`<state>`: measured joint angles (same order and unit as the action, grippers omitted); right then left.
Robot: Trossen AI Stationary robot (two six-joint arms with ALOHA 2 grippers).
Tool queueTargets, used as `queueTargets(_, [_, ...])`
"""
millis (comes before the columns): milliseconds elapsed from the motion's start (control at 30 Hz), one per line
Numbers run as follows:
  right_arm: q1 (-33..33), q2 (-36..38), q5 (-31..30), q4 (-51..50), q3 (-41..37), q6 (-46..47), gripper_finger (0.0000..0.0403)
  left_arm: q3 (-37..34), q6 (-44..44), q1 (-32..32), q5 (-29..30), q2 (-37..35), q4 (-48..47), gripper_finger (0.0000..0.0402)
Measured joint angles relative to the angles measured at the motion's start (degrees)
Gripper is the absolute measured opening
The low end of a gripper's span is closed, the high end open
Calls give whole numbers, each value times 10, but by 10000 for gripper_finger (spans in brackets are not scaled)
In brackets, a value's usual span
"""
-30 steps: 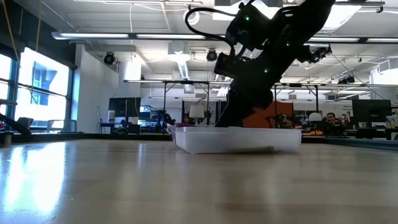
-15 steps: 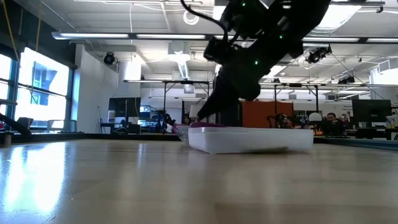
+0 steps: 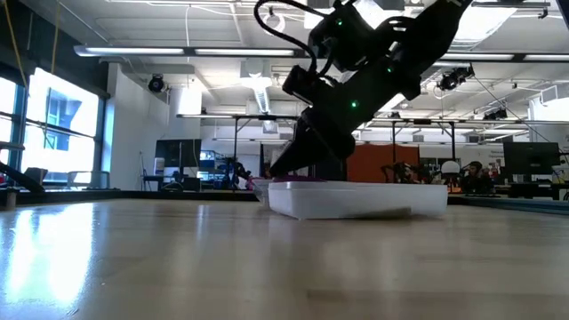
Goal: Pick & place school supplies into a supply box
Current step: Put the violet scissors into the black supply box, then close the black supply box
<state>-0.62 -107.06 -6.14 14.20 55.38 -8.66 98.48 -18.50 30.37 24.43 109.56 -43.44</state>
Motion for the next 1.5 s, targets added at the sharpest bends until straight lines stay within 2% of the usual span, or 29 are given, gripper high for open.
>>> queueTargets(200, [7, 1, -61, -70, 0, -4, 83, 0, 0, 0, 0, 0, 0, 46])
queueTargets(600, [28, 15, -116, -76, 6, -4, 83, 0, 0, 0, 0, 0, 0, 46])
queueTargets(700, [40, 31, -148, -77, 14, 29, 83, 0, 0, 0, 2, 0, -4, 46])
queueTargets(767, [49, 45, -164, -76, 17, 55, 83, 0, -2, 0, 27, -1, -7, 46])
queueTargets(900, [69, 88, -183, -105, 17, 57, 83, 1, -57, 0, 119, -12, -46, 46])
queueTargets(1067, [115, 181, -263, -215, 17, 79, 79, 1, -196, 0, 227, -39, -194, 46])
queueTargets(1167, [149, 244, -295, -280, 17, 125, 54, 2, -284, -3, 298, -52, -280, 46])
queueTargets(1300, [197, 305, -296, -312, 0, 199, 6, 1, -346, -33, 397, -74, -394, 46])
queueTargets(1400, [233, 321, -293, -304, -32, 267, 13, 2, -384, -85, 390, -95, -411, 46])
queueTargets(1500, [265, 321, -293, -279, -86, 318, 4, 2, -354, -142, 328, -103, -407, 46])
